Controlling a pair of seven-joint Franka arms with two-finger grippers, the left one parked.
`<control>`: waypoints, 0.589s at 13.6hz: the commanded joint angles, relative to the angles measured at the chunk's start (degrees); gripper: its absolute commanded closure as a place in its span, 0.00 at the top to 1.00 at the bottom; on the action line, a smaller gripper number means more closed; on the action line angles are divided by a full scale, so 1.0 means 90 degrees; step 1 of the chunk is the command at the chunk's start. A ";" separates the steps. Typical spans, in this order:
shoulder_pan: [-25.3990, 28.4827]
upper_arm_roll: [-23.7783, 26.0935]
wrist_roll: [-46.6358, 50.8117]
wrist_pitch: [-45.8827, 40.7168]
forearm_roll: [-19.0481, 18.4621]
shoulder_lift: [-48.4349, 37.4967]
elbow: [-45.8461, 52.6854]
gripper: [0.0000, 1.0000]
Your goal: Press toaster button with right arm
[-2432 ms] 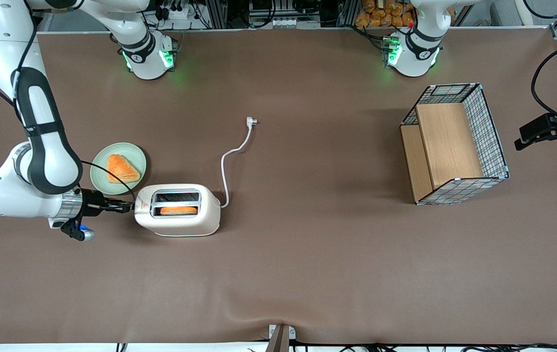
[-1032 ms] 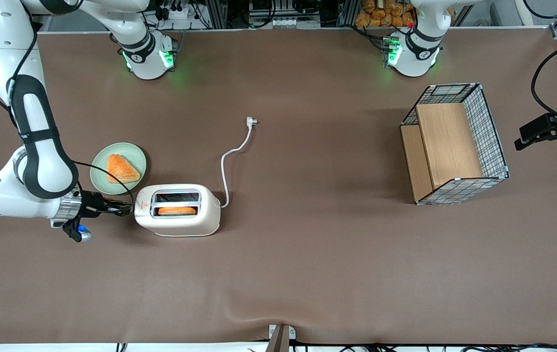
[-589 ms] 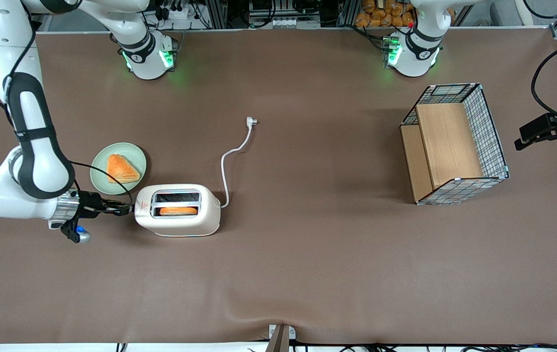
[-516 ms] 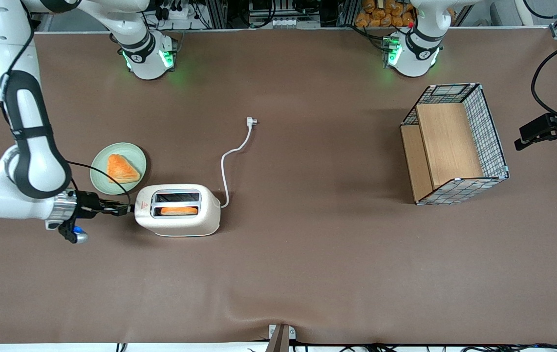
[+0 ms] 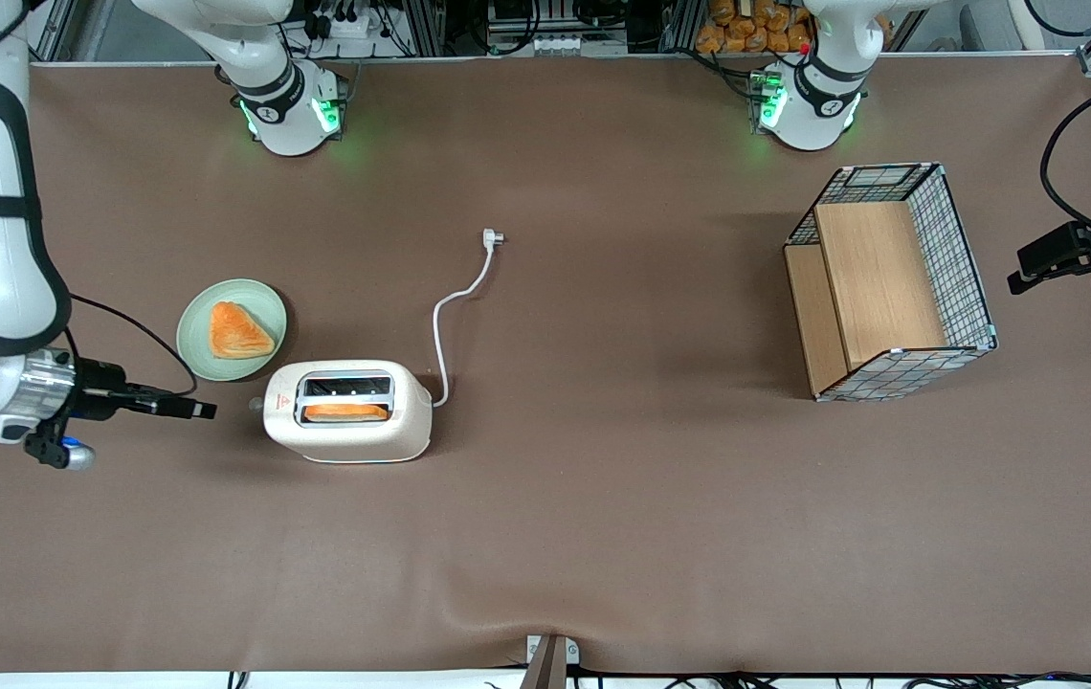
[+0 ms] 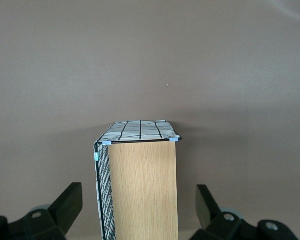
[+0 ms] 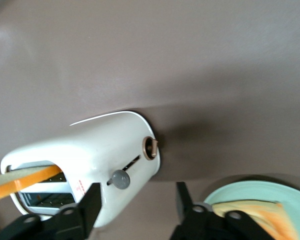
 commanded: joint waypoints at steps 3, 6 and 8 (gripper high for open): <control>0.0080 0.0060 -0.0100 0.0215 -0.1340 -0.0838 -0.0583 1.00; 0.0139 0.0070 -0.0100 0.0626 -0.1969 -0.1405 -0.1197 1.00; 0.0139 0.0070 -0.0100 0.0637 -0.2067 -0.1630 -0.1384 1.00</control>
